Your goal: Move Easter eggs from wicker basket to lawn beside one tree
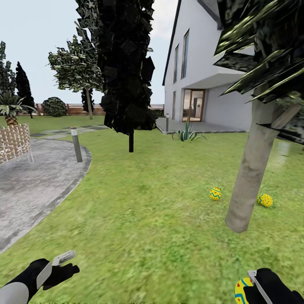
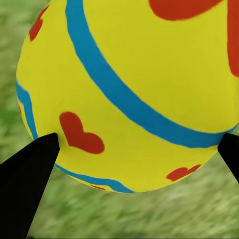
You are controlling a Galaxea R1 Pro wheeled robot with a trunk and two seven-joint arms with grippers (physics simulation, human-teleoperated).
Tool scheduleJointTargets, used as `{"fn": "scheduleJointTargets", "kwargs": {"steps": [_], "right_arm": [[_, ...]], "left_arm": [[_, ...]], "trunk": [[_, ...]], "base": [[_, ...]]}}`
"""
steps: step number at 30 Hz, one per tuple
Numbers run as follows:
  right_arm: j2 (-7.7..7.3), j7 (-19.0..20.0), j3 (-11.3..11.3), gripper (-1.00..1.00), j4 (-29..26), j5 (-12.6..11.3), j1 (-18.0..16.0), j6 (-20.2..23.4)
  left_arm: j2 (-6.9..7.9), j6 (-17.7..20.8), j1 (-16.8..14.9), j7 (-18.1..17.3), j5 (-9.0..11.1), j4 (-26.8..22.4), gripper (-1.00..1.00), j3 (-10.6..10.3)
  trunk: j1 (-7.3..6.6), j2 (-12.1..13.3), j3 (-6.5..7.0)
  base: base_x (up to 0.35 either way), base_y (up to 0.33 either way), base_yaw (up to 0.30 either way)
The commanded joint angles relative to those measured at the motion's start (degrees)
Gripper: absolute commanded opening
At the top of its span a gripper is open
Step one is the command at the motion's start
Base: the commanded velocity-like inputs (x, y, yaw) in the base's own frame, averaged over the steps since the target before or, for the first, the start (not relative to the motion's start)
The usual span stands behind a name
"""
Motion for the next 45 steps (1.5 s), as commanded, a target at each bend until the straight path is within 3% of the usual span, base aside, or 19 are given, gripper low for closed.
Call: {"fn": "scheduleJointTargets", "kwargs": {"steps": [1,45], "right_arm": [[0.03,0.51,-0.29,-1.00,-0.10,0.62,-0.02,0.25],[0.09,0.51,-0.22,-1.00,-0.10,0.67,-0.02,0.25]], "left_arm": [[0.03,0.39,-0.01,0.03,0.49,-0.08,1.00,0.07],[0.05,0.39,-0.01,0.03,0.49,-0.08,1.00,0.07]], "trunk": [[0.01,-0.05,-0.29],[1.14,-0.63,-10.04]], "base": [[0.000,0.000,0.000],[0.000,0.000,0.000]]}}
